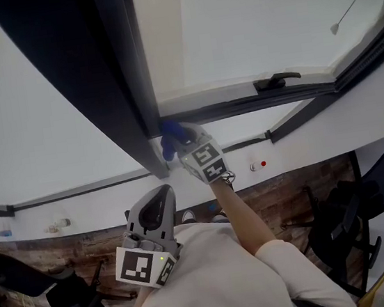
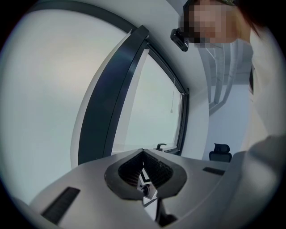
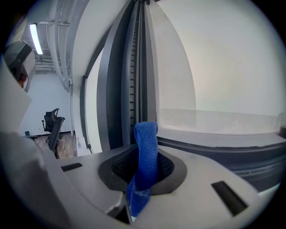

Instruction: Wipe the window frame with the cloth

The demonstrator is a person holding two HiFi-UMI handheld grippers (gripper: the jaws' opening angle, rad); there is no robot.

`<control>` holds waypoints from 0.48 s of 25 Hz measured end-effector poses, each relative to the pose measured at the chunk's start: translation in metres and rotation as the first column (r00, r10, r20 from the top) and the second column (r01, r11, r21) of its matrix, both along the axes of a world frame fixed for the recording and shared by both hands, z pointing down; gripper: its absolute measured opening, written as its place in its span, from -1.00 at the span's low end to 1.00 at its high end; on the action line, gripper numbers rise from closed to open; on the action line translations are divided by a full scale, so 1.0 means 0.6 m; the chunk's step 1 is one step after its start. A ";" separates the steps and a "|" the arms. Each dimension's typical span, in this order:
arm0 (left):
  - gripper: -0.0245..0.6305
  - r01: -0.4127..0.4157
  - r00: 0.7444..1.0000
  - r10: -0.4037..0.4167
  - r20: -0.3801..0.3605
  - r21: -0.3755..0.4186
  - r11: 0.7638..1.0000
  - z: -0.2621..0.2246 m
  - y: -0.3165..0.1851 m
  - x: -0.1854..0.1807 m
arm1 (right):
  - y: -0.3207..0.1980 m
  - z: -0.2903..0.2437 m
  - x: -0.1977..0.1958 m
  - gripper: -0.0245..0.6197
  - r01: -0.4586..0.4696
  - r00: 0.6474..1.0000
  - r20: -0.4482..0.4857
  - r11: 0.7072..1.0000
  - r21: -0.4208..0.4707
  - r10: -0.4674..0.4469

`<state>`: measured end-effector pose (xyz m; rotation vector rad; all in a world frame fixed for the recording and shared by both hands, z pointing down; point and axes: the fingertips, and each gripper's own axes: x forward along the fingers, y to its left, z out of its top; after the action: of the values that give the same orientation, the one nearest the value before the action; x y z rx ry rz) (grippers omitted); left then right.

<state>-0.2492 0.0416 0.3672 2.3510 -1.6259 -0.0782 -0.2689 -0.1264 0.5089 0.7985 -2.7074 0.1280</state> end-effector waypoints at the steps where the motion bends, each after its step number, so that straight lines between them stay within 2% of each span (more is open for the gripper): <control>1: -0.90 -0.001 1.000 0.001 0.001 0.000 1.000 0.000 -0.001 0.002 | -0.001 -0.001 0.003 -0.73 -0.001 1.000 0.001 1.000 -0.001 0.001; 12: -0.90 -0.024 1.000 0.024 0.000 0.002 1.000 -0.001 -0.021 0.037 | -0.020 -0.001 0.049 -0.73 -0.029 1.000 0.010 1.000 -0.009 0.029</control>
<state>-0.2272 0.0289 0.3665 2.3709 -1.5979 -0.0754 -0.2393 -0.1382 0.5081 0.8365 -2.7039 0.1506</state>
